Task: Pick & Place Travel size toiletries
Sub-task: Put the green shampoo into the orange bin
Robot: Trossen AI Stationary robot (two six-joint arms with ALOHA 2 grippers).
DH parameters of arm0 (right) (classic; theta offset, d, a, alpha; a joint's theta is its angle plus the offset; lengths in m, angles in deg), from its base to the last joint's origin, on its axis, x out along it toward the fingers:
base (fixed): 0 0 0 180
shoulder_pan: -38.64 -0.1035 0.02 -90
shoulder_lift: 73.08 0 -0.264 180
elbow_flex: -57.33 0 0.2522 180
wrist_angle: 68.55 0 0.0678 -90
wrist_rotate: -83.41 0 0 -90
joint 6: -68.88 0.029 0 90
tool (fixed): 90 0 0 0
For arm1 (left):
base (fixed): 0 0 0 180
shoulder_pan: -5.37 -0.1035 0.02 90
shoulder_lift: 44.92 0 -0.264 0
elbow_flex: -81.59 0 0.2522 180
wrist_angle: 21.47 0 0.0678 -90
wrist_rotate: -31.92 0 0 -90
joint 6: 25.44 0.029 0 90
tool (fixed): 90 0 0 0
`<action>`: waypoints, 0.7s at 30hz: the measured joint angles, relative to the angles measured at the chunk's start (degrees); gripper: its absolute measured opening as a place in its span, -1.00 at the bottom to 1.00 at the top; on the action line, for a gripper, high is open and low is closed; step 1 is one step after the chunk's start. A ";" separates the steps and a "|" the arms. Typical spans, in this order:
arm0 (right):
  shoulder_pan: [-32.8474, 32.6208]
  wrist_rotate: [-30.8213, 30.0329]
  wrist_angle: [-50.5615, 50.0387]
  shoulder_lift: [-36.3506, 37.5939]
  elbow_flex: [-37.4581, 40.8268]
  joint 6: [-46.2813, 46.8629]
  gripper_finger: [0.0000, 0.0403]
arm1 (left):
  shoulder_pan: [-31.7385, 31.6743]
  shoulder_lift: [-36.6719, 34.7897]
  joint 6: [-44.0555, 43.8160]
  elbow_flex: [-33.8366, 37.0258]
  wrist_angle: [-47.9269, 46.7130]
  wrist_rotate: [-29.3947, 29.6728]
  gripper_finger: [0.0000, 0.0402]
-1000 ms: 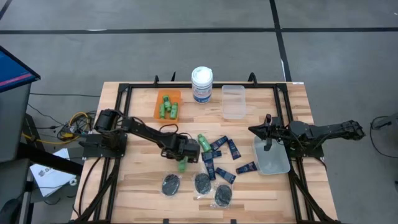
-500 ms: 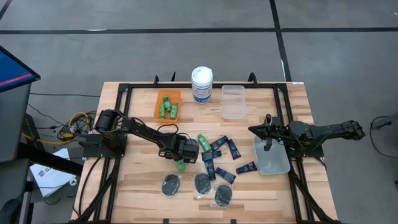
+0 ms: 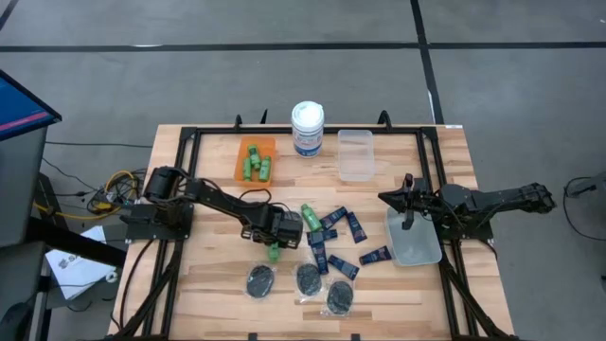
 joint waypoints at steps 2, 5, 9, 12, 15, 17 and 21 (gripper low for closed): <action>0.00 0.00 0.01 0.00 -0.02 0.00 -1.00 | -0.06 -0.32 0.00 0.00 -0.11 0.00 -0.07; 0.00 0.00 0.00 0.00 0.00 0.00 -1.00 | -0.07 -0.45 0.00 -0.02 0.02 0.00 -0.08; 0.00 0.00 0.00 0.00 -0.02 0.00 -1.00 | -0.07 -0.45 0.02 -0.02 0.15 -0.13 -0.08; 0.00 0.00 0.00 0.00 -0.02 0.00 -1.00 | -0.08 -0.74 0.05 0.00 0.03 -0.13 -0.08; 0.00 0.00 0.00 0.00 -0.01 0.00 -1.00 | -0.43 -2.15 0.46 0.00 -0.12 0.31 -0.08; 0.00 0.00 0.00 0.00 -0.01 0.00 -1.00 | -0.60 -3.60 0.50 0.00 -0.87 1.54 -0.08; 0.00 0.00 0.00 0.00 -0.02 0.00 -1.00 | -1.95 -7.70 0.83 0.00 -2.59 5.25 -0.08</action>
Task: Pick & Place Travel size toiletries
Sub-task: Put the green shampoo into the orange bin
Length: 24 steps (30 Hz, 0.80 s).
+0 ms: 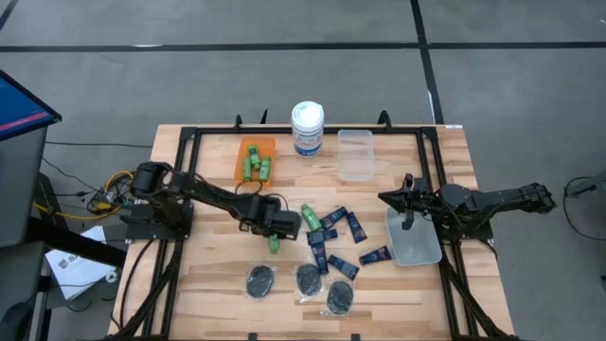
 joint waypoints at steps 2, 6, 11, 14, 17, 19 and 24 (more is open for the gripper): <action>0.00 0.00 0.00 0.00 0.00 -0.02 -1.00 | -1.30 -2.39 1.15 0.00 -0.09 2.17 -0.08; 0.00 0.00 0.00 0.00 0.00 0.00 -1.00 | -5.65 -8.06 5.61 0.00 -0.38 7.72 -0.08; -0.01 0.00 0.00 0.01 0.00 -0.01 -1.00 | -14.19 -15.78 16.08 0.00 -0.19 14.95 -0.08; 0.00 0.00 0.00 0.02 0.00 0.00 -1.00 | -20.69 -20.03 22.87 0.00 0.21 17.92 -0.08; 0.00 0.00 0.00 0.02 0.02 -0.01 -1.00 | -27.33 -23.09 29.84 -0.02 0.86 20.11 -0.08; -0.01 0.00 0.00 0.02 0.00 0.00 -1.00 | -31.40 -24.00 33.34 -0.02 1.41 20.24 -0.08; 0.00 0.00 0.02 0.02 0.00 -0.02 -1.00 | -37.38 -23.36 39.68 -0.02 4.28 18.69 -0.08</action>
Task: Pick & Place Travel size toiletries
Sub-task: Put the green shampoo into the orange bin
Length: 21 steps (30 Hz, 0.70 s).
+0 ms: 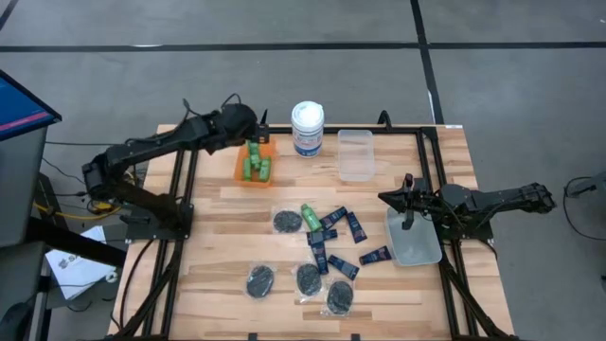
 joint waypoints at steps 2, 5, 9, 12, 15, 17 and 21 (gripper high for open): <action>0.00 0.00 -0.02 0.00 0.00 0.00 -1.00 | -0.80 1.53 1.42 0.00 0.83 -0.38 -0.08; 0.00 0.00 -0.02 0.00 0.01 0.00 -1.00 | -0.74 4.27 3.83 0.00 1.56 -0.58 -0.08; -0.02 0.00 -0.02 0.00 0.01 0.01 -1.00 | -0.71 9.28 6.30 0.00 1.70 -0.57 -0.08; 0.00 0.00 -0.01 0.00 0.01 0.01 -1.00 | -0.76 12.60 7.46 0.00 2.33 -0.51 -0.08; 0.00 0.00 -0.02 0.00 0.02 0.02 -1.00 | -1.09 15.41 7.85 0.00 2.44 -0.51 -0.08; 0.00 0.00 -0.02 0.00 0.00 0.02 -1.00 | -1.09 16.88 7.91 0.00 2.52 -0.52 -0.08; -0.01 0.00 -0.02 0.00 0.01 0.02 -1.00 | -1.09 19.70 7.96 0.00 3.31 -0.49 -0.08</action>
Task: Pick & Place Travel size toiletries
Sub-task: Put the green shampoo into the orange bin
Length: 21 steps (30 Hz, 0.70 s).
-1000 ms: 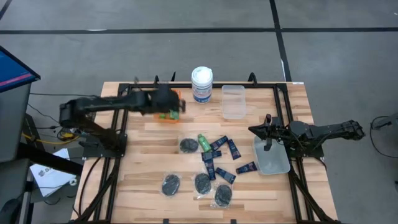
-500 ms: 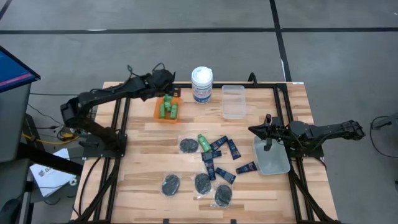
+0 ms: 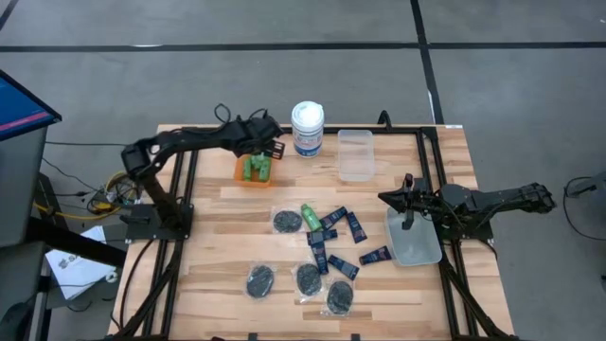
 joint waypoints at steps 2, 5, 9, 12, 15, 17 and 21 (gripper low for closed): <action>-0.01 0.00 0.00 0.00 -0.01 -0.01 -1.00 | 0.00 1.25 0.00 0.00 0.32 -0.11 -0.08; 0.01 0.00 0.01 0.00 0.00 -0.01 -1.00 | 0.00 2.79 0.00 0.00 0.98 -0.18 -0.08; 0.01 0.00 0.01 0.00 0.00 0.00 -1.00 | 0.00 3.72 0.00 0.00 1.50 -0.30 -0.08; 0.00 0.00 0.01 0.00 -0.01 -0.01 -1.00 | 0.00 3.76 0.02 0.00 1.68 -0.03 -0.07; 0.01 0.00 0.00 0.00 0.00 -0.01 -1.00 | 0.00 3.51 0.87 0.00 1.83 0.18 0.03; 0.01 0.00 0.00 0.00 -0.01 0.00 -1.00 | 0.00 3.43 2.19 0.00 2.09 0.38 0.14; 0.01 0.00 0.00 0.00 -0.01 -0.02 -1.00 | 0.00 3.43 3.81 0.00 1.99 -2.67 0.36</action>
